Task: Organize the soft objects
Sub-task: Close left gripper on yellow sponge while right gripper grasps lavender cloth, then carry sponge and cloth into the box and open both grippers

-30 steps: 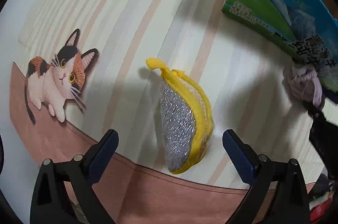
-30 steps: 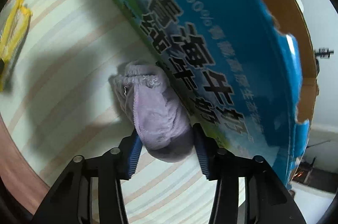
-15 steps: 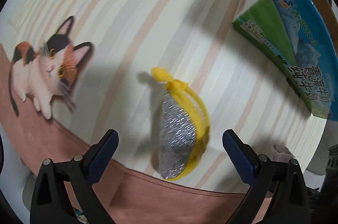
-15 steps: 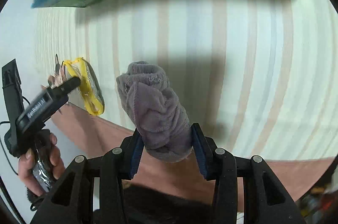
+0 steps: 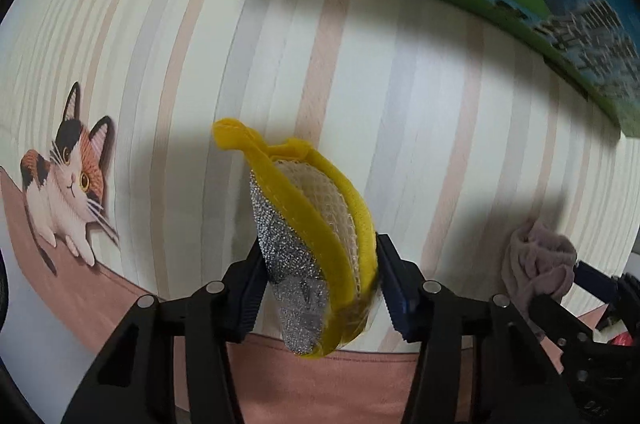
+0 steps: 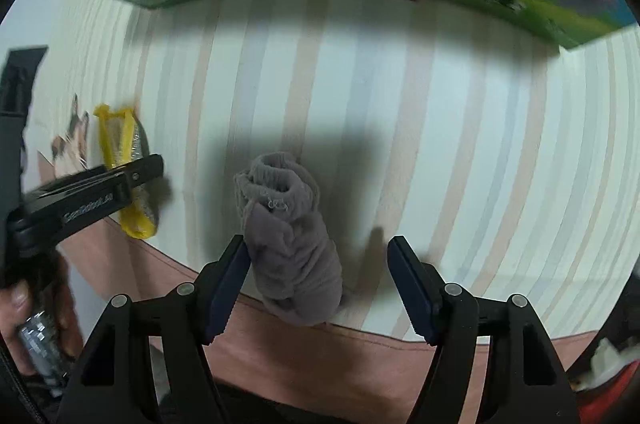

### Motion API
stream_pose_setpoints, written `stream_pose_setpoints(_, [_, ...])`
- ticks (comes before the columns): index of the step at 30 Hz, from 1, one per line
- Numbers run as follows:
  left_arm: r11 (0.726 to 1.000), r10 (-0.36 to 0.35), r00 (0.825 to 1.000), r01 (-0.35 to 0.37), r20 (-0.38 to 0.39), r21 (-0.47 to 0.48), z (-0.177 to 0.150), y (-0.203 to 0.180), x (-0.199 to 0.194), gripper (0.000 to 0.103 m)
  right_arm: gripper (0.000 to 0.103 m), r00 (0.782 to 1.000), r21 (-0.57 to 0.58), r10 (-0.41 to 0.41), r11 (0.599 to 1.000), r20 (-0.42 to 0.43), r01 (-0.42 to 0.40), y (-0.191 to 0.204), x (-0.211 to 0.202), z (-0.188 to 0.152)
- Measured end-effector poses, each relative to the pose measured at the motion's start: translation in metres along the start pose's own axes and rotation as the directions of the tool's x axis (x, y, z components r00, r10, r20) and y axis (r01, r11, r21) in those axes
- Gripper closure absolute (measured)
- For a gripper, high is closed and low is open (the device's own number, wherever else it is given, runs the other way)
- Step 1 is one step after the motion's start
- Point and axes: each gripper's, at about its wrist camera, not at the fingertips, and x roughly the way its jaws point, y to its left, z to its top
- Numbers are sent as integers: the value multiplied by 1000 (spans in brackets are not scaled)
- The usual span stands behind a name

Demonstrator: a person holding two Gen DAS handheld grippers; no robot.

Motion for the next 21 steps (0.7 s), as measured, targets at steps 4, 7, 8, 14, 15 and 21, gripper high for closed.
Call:
stream_pose_setpoints(4, [1000, 14, 1000, -14, 1, 11, -15, -16, 1, 55, 31, 1000, -41, -27, 999, -8, 27, 31, 17, -2])
stream_pose_setpoints(7, [1000, 19, 1000, -19, 1, 12, -30, -24, 4, 55, 54, 999, -57, -43, 997, -24, 41, 38, 27, -6])
stream_pose_setpoints(8, [1000, 20, 1000, -20, 1, 13, -30, -24, 3, 55, 57, 998, -56, -44, 998, -33, 42, 43, 32, -9])
stream_pose_setpoints(14, [1000, -7, 1000, 7, -4, 3, -9, -35, 0, 51, 57, 998, -54, -56, 997, -33, 55, 57, 37, -13])
stream_pose_setpoints(15, [1000, -17, 1000, 16, -15, -7, -4, -36, -1, 51, 57, 998, -52, -54, 997, -35, 52, 57, 36, -14])
stream_pose_setpoints(21, [1000, -22, 1000, 22, -16, -21, 6, -33, 0, 53, 56, 998, -36, -32, 999, -53, 30, 39, 35, 2])
